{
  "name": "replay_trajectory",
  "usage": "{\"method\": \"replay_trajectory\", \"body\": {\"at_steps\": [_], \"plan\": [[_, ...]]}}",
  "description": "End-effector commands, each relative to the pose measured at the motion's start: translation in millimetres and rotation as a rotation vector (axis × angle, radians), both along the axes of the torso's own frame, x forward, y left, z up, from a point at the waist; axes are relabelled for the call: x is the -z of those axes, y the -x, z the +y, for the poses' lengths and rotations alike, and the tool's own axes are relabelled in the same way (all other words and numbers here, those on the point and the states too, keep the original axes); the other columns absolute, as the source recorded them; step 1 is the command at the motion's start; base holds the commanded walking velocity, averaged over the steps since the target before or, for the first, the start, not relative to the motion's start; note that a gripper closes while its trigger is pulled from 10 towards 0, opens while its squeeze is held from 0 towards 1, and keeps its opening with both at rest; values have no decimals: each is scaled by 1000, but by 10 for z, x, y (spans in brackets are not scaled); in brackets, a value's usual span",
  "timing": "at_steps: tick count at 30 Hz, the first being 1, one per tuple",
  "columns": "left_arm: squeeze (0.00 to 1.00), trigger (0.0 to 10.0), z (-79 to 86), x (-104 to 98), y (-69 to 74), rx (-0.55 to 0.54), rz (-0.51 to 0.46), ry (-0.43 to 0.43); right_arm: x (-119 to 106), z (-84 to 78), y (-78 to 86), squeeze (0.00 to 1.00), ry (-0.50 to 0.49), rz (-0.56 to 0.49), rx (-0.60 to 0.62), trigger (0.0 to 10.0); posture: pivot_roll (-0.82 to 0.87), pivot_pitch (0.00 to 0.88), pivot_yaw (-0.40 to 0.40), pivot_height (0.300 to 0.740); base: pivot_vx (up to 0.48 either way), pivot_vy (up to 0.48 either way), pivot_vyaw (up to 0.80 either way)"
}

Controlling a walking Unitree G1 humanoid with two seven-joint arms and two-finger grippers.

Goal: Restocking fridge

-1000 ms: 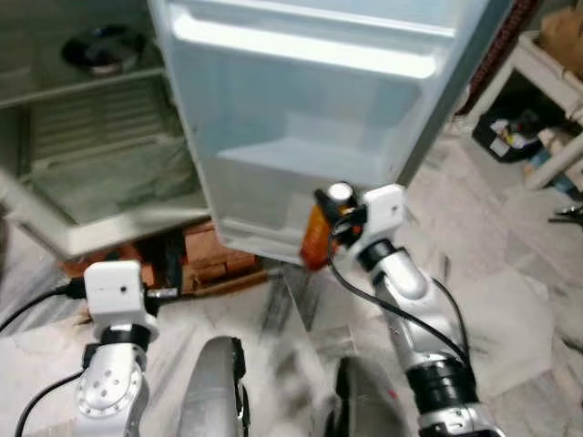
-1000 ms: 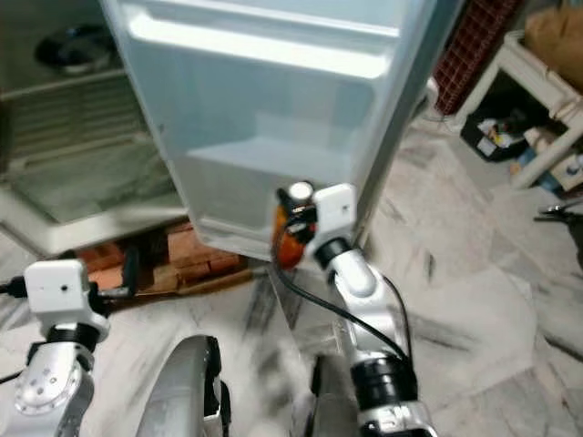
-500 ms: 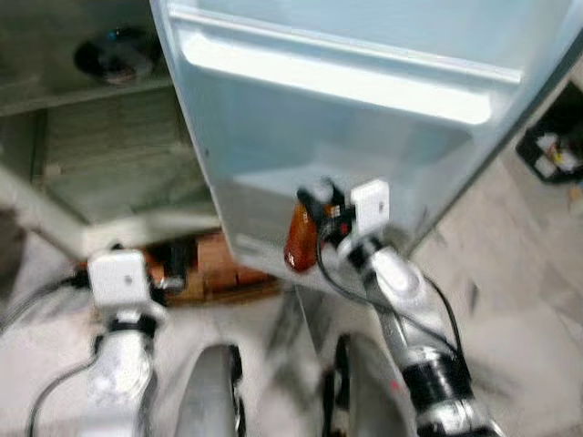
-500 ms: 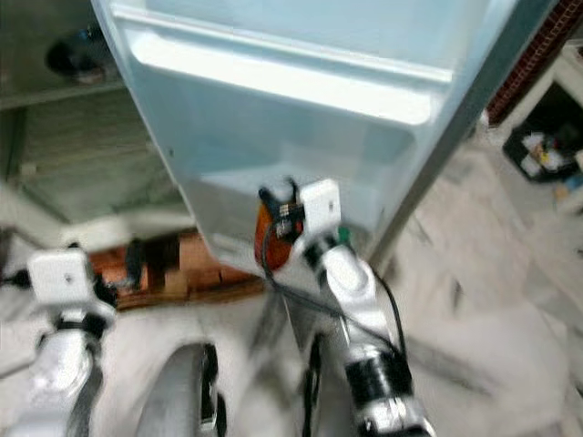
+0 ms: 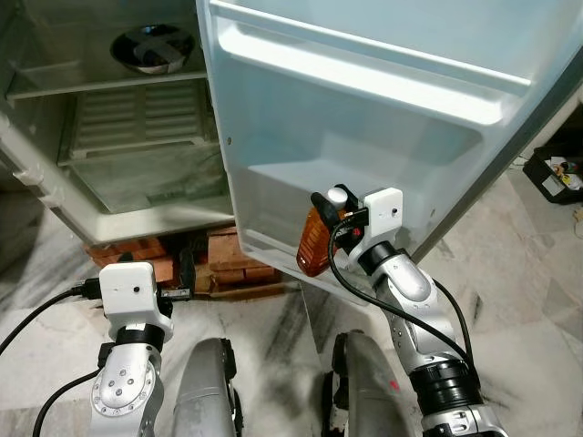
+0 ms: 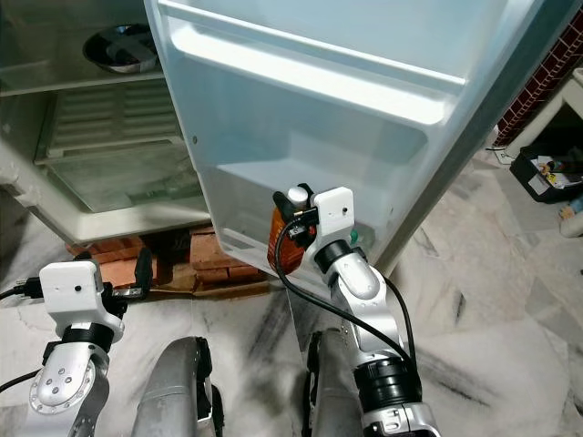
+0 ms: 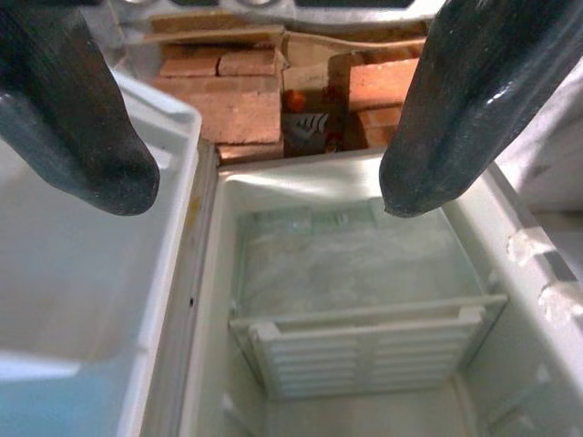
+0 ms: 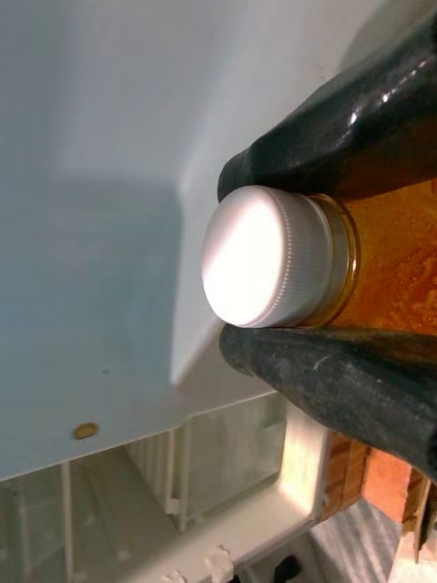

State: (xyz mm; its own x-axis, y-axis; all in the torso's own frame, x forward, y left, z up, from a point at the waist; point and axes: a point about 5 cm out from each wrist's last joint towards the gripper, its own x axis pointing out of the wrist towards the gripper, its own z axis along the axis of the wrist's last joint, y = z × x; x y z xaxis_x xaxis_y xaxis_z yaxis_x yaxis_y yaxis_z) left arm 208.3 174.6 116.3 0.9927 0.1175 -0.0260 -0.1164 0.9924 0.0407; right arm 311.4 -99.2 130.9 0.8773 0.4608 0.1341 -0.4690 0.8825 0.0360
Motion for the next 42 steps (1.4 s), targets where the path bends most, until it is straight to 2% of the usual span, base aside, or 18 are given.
{"method": "replay_trajectory", "body": {"at_steps": [1,6,19,24,28,32,36,39,42], "plan": [[0,10000,15,28,21,-8,17,-10,14,-21,6,0,-4,5,5,10000,74,189,0,569,0,0,0],[0,10000,11,27,20,-11,17,-17,9,-11,3,0,-7,2,0,10000,74,191,-2,534,0,0,0],[0,10000,-6,3,26,13,14,-8,-35,46,-72,0,20,-29,-5,10000,88,209,-4,534,0,0,0],[0,10000,17,-1,121,6,39,-10,-130,109,-200,0,35,-79,29,10000,100,257,11,534,0,0,0],[0,10000,-18,-24,138,30,40,-18,-128,143,-280,0,69,-99,54,10000,129,267,13,534,0,0,0],[0,10000,37,-56,162,1,36,-15,-169,201,-338,0,105,-135,68,10000,130,264,17,534,0,0,0],[0,10000,31,-65,163,14,44,-20,-302,295,-420,0,108,-192,55,10000,139,288,24,520,0,0,0],[0,10000,5,-67,163,32,54,-22,-558,410,-513,0,134,-311,59,10000,132,295,35,512,0,0,0],[0,10000,-25,-68,155,43,56,-22,-642,424,-528,0,158,-368,66,10000,141,295,39,512,0,0,0]]}}
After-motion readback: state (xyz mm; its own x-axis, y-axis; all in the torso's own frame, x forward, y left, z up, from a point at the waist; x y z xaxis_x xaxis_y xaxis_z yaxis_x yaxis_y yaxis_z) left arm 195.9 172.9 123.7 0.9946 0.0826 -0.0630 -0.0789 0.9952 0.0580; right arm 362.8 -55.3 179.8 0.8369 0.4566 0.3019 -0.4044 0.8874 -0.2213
